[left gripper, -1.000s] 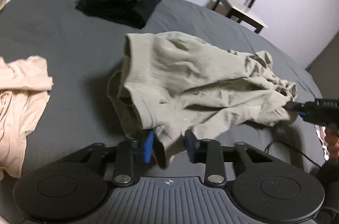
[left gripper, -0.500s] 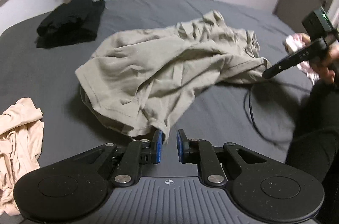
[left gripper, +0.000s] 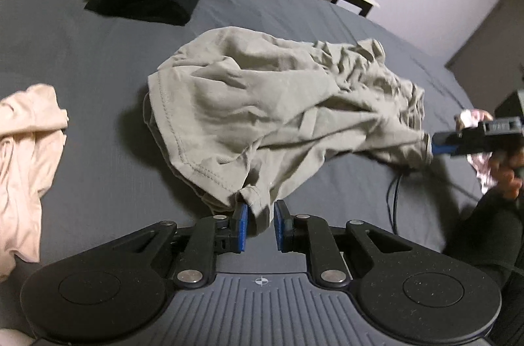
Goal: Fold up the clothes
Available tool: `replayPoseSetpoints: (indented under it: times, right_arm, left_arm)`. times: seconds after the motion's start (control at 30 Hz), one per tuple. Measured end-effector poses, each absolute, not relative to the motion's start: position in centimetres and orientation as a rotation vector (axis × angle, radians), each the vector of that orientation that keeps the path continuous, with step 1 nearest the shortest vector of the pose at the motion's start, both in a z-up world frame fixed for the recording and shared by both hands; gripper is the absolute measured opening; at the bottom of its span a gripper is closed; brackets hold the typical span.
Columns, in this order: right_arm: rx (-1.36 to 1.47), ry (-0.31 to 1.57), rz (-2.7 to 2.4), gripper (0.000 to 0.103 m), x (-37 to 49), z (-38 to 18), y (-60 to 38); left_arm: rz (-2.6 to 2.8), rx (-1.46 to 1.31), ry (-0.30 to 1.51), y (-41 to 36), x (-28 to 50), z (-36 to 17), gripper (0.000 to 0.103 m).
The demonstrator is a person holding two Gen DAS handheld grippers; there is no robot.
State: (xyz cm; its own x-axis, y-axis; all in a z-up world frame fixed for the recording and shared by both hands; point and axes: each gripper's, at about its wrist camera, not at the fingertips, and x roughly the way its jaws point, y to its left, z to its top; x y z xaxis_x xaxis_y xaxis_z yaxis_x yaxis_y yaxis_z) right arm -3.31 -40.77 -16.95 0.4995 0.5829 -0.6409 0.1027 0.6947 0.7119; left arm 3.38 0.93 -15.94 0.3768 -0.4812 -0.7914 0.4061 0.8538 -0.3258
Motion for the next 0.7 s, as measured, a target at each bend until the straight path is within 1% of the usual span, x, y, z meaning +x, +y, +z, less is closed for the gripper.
replayPoseSetpoints:
  times: [0.13, 0.4, 0.6, 0.7]
  right_arm:
    - [0.858, 1.013, 0.325, 0.041, -2.9, -17.9, -41.1]
    - [0.975, 0.954, 0.316, 0.04, -2.6, -18.9, -41.9]
    - [1.129, 0.882, 0.328, 0.04, -3.3, -19.5, -43.4]
    - [1.128, 0.872, 0.302, 0.041, -3.7, -19.2, -43.6]
  left_arm:
    - [-0.56, -0.116, 1.034, 1.0, 3.6, -16.2, 0.016]
    - [-0.541, -0.127, 1.002, 1.0, 3.6, -16.1, 0.015]
    - [-0.517, -0.119, 0.98, 1.5, 3.5, -15.9, 0.015]
    - [-0.511, -0.116, 0.971, 1.6, 3.5, -15.8, 0.015]
